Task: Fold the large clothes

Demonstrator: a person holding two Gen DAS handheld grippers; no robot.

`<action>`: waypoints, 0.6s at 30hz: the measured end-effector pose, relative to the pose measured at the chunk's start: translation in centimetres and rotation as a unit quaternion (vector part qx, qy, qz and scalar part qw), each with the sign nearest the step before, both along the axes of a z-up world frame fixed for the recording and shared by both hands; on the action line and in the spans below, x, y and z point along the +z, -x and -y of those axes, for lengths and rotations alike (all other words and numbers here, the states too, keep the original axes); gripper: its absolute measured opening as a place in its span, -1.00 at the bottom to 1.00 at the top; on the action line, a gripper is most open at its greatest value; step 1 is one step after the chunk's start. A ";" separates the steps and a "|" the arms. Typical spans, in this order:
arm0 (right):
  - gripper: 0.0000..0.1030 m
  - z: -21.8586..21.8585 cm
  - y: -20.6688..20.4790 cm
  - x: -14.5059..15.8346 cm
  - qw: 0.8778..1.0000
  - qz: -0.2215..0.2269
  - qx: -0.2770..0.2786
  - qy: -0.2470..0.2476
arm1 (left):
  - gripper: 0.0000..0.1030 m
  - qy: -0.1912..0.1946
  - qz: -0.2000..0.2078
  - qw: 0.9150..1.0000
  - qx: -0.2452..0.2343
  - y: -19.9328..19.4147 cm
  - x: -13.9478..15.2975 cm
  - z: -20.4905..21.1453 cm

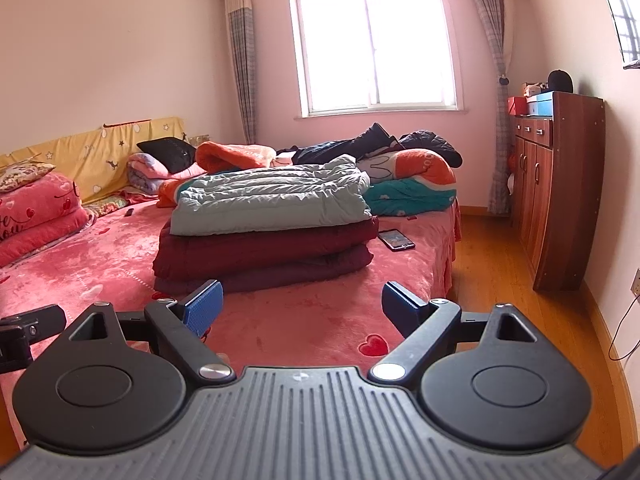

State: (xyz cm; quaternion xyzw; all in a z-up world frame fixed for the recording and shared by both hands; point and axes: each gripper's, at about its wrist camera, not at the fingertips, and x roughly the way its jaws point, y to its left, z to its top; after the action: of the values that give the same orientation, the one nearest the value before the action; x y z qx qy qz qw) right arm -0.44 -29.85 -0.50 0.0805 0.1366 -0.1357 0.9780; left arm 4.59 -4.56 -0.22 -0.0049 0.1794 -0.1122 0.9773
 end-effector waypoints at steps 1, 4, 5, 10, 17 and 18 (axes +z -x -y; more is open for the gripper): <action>1.00 0.0 0.0 0.0 1.000 0.001 0.000 -0.002 | 0.98 0.000 -0.001 1.000 -0.001 0.0 -0.1 0.0; 1.00 0.1 -0.1 -0.1 1.000 0.002 -0.001 -0.003 | 0.98 0.000 -0.004 1.000 -0.002 -0.2 -0.4 0.0; 1.00 0.2 -0.1 -0.2 1.000 0.002 0.000 -0.005 | 0.98 0.000 -0.005 1.000 -0.001 -0.3 -0.5 0.1; 1.00 0.4 -0.2 -0.5 1.000 0.000 0.003 -0.008 | 0.98 0.003 -0.014 1.000 0.004 -0.7 -1.0 0.0; 1.00 0.7 -0.6 -0.7 1.000 -0.005 0.010 -0.010 | 0.98 -0.001 -0.022 1.000 0.005 -1.2 -1.4 0.2; 1.00 0.7 -0.6 -0.7 1.000 -0.005 0.010 -0.010 | 0.98 0.000 -0.023 1.000 0.005 -1.2 -1.4 0.2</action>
State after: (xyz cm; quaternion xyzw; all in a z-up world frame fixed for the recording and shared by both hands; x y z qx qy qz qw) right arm 0.15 -30.52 -1.22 0.0886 0.1438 -0.1246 0.9777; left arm 5.79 -4.75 -1.62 -0.0081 0.2015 -0.1074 0.9736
